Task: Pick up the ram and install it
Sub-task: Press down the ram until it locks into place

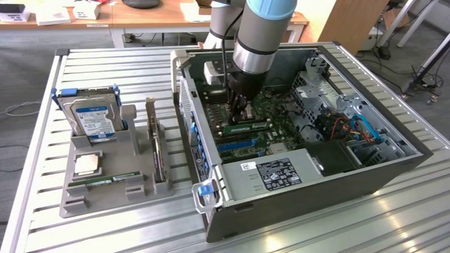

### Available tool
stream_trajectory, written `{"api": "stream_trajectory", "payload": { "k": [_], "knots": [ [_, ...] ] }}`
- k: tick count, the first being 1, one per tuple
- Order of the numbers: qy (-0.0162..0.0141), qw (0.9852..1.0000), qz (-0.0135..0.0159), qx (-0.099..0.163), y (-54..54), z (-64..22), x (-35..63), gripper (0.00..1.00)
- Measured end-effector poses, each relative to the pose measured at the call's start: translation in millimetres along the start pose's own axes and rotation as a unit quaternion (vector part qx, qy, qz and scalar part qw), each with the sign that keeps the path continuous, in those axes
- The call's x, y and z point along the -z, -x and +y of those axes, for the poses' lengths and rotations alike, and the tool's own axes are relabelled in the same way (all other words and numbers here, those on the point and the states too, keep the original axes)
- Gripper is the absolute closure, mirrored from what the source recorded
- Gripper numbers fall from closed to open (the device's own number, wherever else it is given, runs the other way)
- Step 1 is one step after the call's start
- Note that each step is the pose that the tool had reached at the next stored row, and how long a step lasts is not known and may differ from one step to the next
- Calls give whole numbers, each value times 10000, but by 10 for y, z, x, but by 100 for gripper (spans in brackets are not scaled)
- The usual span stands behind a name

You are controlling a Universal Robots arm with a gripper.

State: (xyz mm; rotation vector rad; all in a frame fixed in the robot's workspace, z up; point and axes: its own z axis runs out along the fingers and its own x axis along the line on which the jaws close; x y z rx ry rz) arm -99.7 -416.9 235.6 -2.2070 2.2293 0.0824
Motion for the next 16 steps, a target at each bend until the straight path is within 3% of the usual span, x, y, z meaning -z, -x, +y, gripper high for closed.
{"api": "stream_trajectory", "payload": {
  "k": [16],
  "knots": [
    [0,10000,0,0,-1,16,-31,89]
  ]
}}
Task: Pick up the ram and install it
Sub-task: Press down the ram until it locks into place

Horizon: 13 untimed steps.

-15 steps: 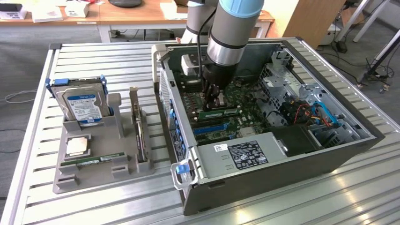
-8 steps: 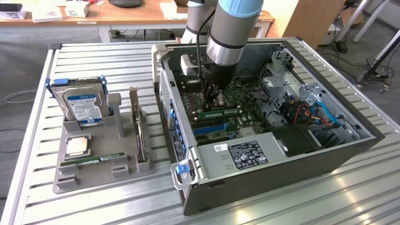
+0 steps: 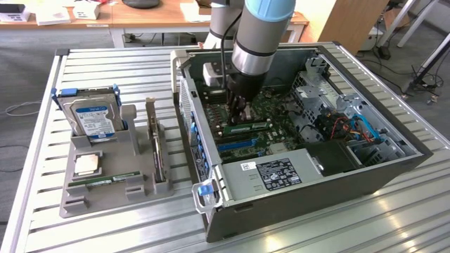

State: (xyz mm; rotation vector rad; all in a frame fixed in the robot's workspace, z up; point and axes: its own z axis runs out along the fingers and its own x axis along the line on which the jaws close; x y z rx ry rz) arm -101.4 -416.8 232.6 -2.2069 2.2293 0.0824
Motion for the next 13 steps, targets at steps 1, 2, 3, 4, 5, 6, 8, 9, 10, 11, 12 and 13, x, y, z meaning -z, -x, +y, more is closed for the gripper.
{"api": "stream_trajectory", "payload": {
  "k": [1,2,3,4,5,6,8,9,10,11,12,13],
  "knots": [
    [0,10000,-1,0,0,0,-6,89],
    [0,10000,0,0,0,0,-10,89],
    [1,10000,1,0,-1,0,-10,89],
    [1,10000,1,0,-1,0,-10,89],
    [1,10000,1,0,-1,0,-10,89],
    [1,10000,1,0,-1,0,-12,89],
    [0,10000,0,0,-1,0,-18,89],
    [0,10000,-1,0,-1,0,-20,89],
    [0,10000,-2,0,-1,-1,-23,89],
    [1,10000,-2,0,-1,0,-23,89],
    [1,10000,-2,0,-1,0,-24,89],
    [1,10000,-2,0,-1,-1,-24,89]
  ]
}}
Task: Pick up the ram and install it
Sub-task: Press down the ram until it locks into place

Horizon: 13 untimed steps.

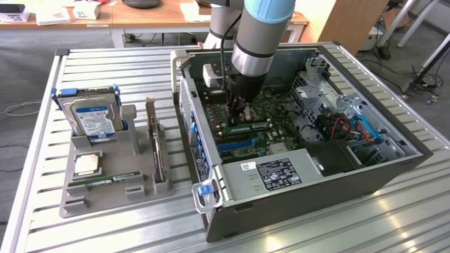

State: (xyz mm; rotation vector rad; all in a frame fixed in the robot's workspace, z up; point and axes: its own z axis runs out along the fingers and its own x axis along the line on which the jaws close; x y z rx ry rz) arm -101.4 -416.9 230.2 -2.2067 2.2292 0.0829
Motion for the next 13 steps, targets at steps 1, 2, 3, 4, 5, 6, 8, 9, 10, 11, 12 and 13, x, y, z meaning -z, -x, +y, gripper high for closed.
{"api": "stream_trajectory", "payload": {
  "k": [1,2,3,4,5,6,8,9,10,11,12,13],
  "knots": [
    [0,10000,0,0,0,0,0,89],
    [0,10000,-1,0,0,0,-1,89],
    [-1,10000,-2,0,0,0,-4,89],
    [-1,10000,-2,0,0,-1,-8,89],
    [-1,10000,-1,0,0,-1,-11,89],
    [0,10000,0,0,-1,0,-13,89],
    [0,10000,0,0,-1,0,-15,89],
    [0,10000,0,0,-1,-1,-15,89],
    [0,10000,0,0,-1,-1,-16,89],
    [0,10000,-1,0,-1,-1,-16,89],
    [0,10000,-1,0,-1,-1,-17,89],
    [-1,10000,-2,0,0,-1,-21,89]
  ]
}}
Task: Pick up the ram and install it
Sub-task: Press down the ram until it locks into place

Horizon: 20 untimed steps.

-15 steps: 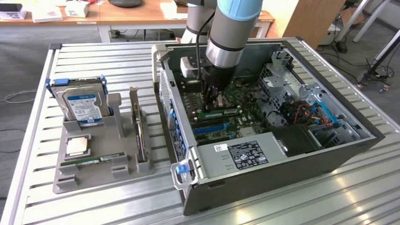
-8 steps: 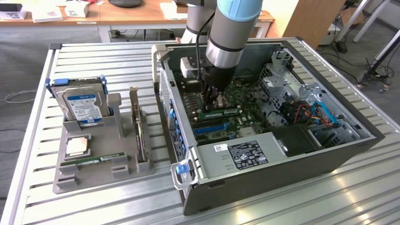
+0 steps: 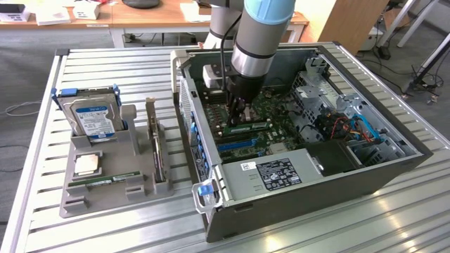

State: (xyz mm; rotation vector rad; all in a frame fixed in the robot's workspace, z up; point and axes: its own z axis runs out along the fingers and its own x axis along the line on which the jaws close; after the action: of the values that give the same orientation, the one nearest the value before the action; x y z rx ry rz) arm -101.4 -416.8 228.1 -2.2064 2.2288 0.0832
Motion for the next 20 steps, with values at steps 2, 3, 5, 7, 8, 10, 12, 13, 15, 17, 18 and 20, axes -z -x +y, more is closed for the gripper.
{"api": "stream_trajectory", "payload": {
  "k": [2,3,5,7,8,10,12,13,15,17,18,20],
  "knots": [
    [1,10000,1,0,-1,0,-5,89],
    [1,10000,2,0,-1,0,-7,89],
    [1,10000,2,0,-1,0,-8,89],
    [1,10000,2,0,-1,0,-8,89],
    [1,10000,2,0,-1,0,-9,89],
    [0,10000,0,0,-1,0,-13,89],
    [1,10000,-1,0,-1,0,-19,89],
    [1,10000,-2,0,-2,0,-23,89],
    [2,10000,-4,0,-4,0,-30,89],
    [2,10000,-5,0,-5,0,-34,89],
    [2,10000,-6,0,-4,-1,-36,89],
    [2,10000,-8,0,-4,-1,-37,89]
  ]
}}
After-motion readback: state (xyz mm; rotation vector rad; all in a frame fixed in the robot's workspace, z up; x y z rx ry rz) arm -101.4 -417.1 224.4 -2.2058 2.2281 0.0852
